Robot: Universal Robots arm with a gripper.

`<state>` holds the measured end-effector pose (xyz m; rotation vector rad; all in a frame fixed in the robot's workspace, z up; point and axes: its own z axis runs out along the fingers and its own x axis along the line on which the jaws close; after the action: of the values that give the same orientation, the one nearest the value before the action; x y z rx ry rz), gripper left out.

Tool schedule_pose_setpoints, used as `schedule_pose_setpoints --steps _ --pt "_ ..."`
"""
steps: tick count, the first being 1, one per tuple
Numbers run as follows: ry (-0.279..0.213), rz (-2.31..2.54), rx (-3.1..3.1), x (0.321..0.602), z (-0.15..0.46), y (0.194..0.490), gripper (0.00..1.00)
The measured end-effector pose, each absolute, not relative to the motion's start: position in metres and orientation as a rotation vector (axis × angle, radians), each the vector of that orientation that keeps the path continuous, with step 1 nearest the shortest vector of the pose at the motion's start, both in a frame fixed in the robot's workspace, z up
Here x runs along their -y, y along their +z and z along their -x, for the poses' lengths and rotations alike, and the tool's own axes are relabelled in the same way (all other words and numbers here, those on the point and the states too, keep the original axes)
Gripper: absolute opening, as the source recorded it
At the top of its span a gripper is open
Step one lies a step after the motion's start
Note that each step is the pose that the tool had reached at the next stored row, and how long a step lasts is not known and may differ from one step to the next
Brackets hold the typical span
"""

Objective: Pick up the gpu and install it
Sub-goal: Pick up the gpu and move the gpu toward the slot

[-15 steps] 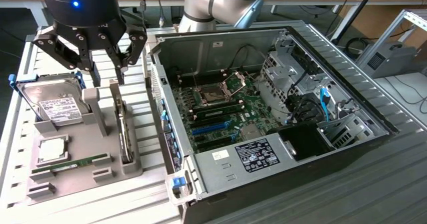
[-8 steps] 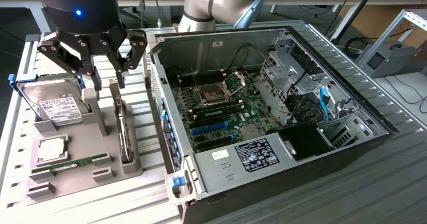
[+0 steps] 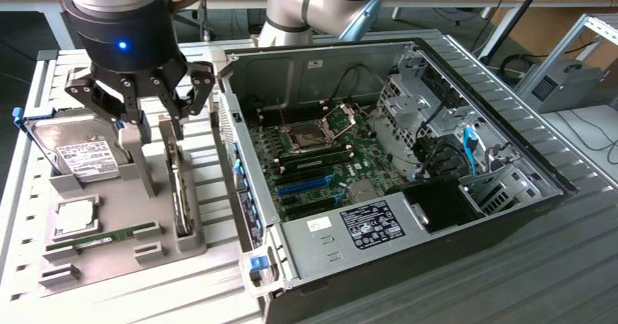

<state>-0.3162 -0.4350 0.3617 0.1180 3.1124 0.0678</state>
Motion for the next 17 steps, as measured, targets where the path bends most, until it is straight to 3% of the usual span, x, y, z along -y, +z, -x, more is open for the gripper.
schedule_pose_setpoints --steps 17 --pt "0.068 -0.118 -3.112 0.435 0.316 0.322 0.42"
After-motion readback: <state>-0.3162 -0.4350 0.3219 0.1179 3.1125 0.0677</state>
